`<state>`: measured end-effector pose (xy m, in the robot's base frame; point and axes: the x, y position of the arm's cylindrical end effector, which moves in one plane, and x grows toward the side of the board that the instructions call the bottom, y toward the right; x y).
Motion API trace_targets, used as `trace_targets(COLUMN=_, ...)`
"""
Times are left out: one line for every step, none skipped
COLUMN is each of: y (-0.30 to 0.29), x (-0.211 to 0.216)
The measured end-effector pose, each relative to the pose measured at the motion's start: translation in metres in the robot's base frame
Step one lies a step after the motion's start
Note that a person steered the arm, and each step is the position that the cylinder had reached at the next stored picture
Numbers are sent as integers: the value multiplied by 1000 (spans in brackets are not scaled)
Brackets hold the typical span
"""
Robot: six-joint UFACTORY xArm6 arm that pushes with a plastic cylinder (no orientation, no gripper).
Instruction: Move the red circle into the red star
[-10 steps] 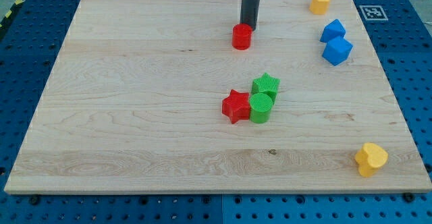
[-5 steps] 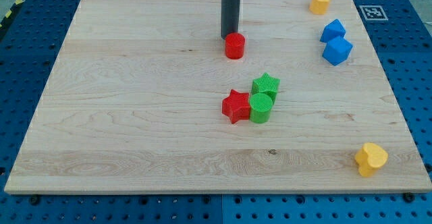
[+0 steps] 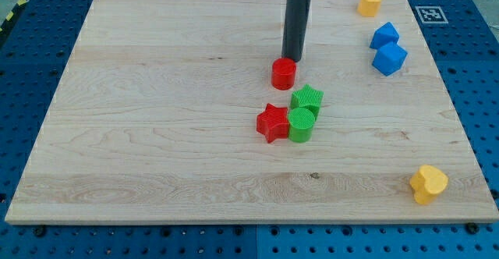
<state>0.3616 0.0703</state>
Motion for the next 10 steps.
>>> trace_targets(y=1, x=2)
trace_targets(y=1, x=20)
trace_targets(y=1, x=46)
trace_targets(y=-1, x=61)
trace_targets(y=-6, x=42)
trace_targets(y=-17, x=32)
trace_targets(y=-30, x=32)
trace_targets(y=-32, x=34)
trace_targets(y=-27, x=59)
trace_targets(y=-21, x=80)
